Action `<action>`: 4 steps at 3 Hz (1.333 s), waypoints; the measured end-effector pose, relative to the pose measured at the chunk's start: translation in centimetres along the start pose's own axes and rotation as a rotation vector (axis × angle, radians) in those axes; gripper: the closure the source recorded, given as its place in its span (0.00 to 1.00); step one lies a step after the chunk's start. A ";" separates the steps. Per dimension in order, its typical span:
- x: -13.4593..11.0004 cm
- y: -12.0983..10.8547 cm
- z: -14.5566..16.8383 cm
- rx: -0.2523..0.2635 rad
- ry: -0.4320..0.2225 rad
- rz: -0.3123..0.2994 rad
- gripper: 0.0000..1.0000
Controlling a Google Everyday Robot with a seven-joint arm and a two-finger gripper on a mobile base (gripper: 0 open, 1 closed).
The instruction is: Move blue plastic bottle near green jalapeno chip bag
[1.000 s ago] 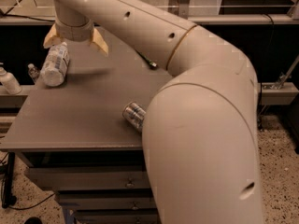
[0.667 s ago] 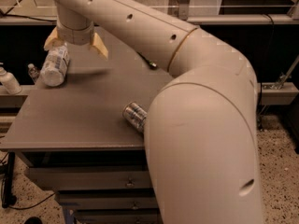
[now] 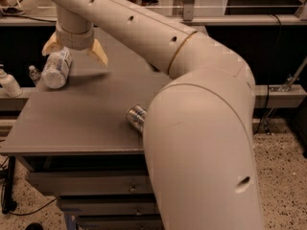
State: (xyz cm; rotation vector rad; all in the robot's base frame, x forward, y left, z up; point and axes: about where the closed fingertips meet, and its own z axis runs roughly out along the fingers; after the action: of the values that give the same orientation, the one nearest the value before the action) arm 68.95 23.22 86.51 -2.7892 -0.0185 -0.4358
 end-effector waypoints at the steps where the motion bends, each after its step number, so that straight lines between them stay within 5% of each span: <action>1: 0.1 -1.2 -0.1 0.001 -0.010 -0.012 0.00; 3: -0.3 -2.7 1.5 -0.016 -0.052 -0.023 0.00; 4: -0.5 -3.0 2.2 -0.025 -0.071 -0.032 0.17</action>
Offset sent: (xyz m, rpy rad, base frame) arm 0.0016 0.0350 0.0043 -0.0217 0.0373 0.0377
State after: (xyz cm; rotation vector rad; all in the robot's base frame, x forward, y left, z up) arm 68.94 26.79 85.30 -2.8317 -0.0746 -0.3462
